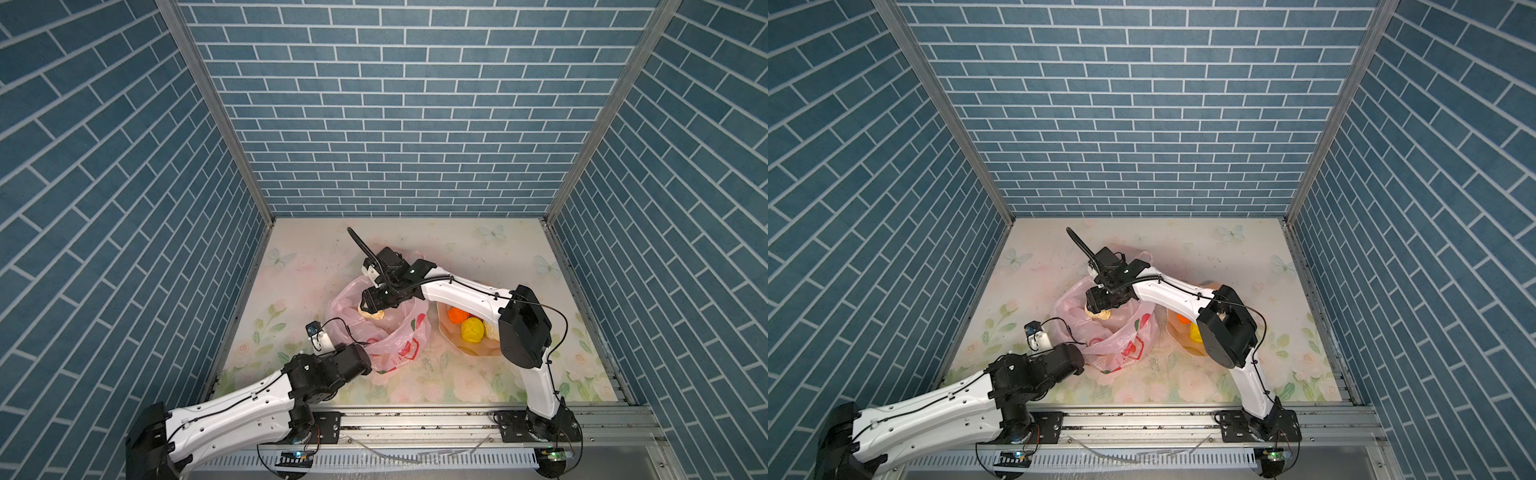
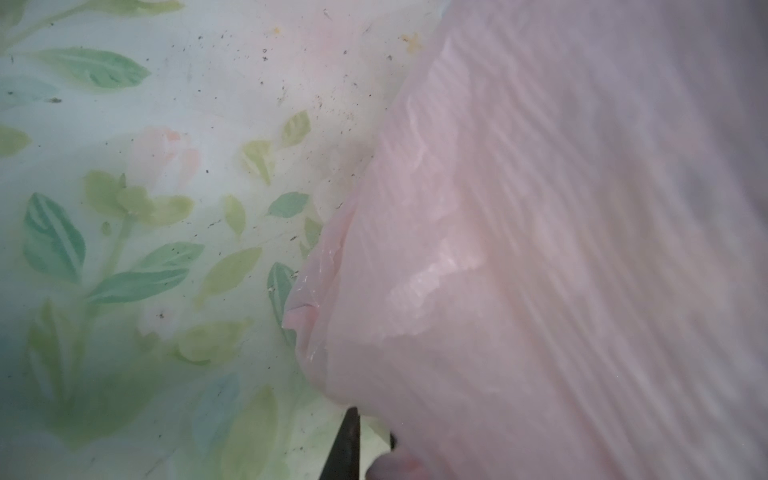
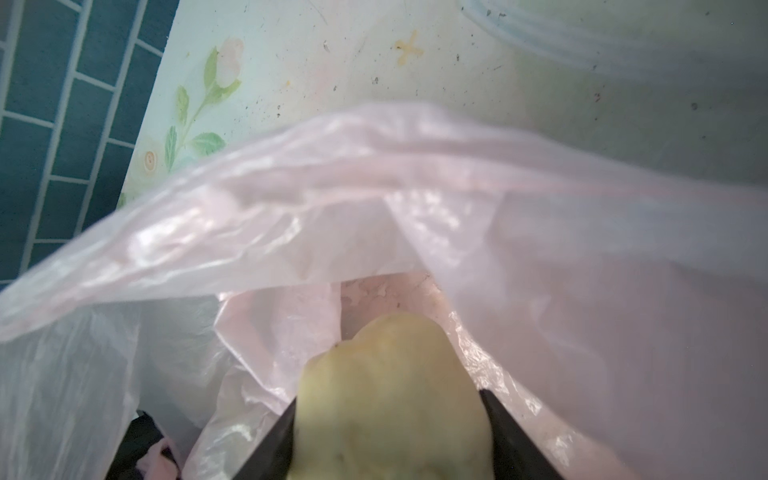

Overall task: Take the fake fruits out of the plastic bag
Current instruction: 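Lift the cream fruit out of the bag with the right gripper over the bowl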

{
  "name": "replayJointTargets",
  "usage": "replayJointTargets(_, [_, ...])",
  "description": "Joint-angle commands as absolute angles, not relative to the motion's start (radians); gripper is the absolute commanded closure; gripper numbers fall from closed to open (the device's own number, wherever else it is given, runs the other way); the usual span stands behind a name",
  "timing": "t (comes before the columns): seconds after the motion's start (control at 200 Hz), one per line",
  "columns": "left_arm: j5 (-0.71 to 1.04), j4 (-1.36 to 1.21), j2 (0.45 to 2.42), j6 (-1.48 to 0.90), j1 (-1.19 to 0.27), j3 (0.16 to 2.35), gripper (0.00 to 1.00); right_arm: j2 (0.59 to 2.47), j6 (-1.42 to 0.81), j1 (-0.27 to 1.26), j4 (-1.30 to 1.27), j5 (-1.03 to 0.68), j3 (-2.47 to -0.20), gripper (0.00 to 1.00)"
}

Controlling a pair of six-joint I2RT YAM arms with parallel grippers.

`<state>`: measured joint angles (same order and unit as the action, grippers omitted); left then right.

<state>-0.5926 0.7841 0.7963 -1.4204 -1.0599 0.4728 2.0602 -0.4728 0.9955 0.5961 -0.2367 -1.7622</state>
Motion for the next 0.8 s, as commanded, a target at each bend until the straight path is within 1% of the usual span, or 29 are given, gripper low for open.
replayJointTargets(0.0, [-0.635, 0.762, 0.815, -1.342, -1.041, 0.503, 0.83, 1.981, -0.44, 0.994, 0.644, -0.241, -1.734, 0.66])
replayJointTargets(0.25, [-0.65, 0.75, 0.845, -1.23, -0.992, 0.567, 0.83, 1.883, -0.428, 0.987, 0.69, -0.239, -1.704, 0.66])
replayJointTargets(0.385, [-0.623, 0.723, 0.845, -1.18, -0.944, 0.572, 0.83, 1.819, -0.414, 0.977, 0.729, -0.235, -1.691, 0.66])
replayJointTargets(0.56, [-0.601, 0.7, 0.847, -1.117, -0.885, 0.592, 0.83, 1.717, -0.392, 0.954, 0.781, -0.177, -1.657, 0.66])
replayJointTargets(0.795, [-0.599, 0.688, 0.868, -1.044, -0.834, 0.626, 0.83, 1.561, -0.385, 0.883, 0.81, -0.127, -1.567, 0.67])
